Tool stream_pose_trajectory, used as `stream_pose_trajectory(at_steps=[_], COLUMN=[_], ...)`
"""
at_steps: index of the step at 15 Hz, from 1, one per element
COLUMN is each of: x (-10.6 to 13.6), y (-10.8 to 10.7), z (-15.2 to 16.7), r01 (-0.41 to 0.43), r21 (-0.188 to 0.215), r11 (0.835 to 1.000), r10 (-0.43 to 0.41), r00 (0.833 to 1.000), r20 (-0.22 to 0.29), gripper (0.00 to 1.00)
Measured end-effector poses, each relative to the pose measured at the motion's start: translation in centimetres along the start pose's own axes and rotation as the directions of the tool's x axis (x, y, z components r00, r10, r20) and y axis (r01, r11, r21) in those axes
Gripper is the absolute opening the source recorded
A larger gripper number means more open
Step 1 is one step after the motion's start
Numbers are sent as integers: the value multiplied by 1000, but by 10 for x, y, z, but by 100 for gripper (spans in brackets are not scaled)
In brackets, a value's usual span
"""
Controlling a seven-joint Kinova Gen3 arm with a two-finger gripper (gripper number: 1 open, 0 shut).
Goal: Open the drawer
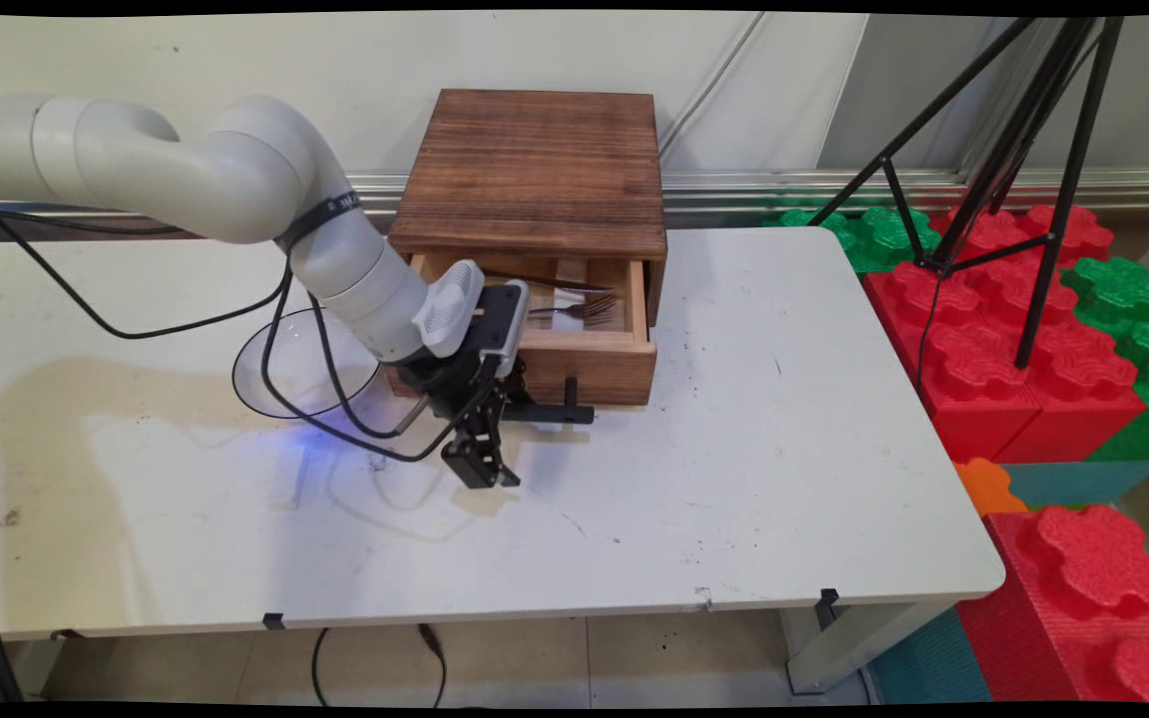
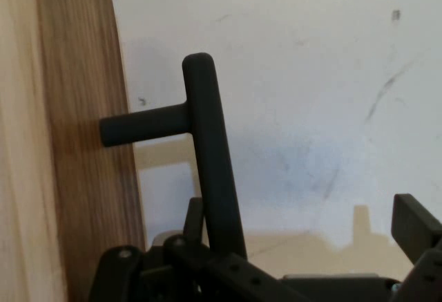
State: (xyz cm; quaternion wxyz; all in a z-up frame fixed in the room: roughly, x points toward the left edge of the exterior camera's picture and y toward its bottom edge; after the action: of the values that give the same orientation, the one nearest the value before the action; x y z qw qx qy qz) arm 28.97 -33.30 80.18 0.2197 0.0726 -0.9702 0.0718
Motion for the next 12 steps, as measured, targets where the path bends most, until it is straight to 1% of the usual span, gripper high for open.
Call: stream_pose_trajectory(at_steps=[9, 12], x=[2, 4], y=[27, 39], z=[-3, -5], r01=[-27, -39], r21=[-18, -25], r11=[999, 999], r10=[27, 39], r00=[1000, 999], r20=[-15, -23], gripper=[100, 100])
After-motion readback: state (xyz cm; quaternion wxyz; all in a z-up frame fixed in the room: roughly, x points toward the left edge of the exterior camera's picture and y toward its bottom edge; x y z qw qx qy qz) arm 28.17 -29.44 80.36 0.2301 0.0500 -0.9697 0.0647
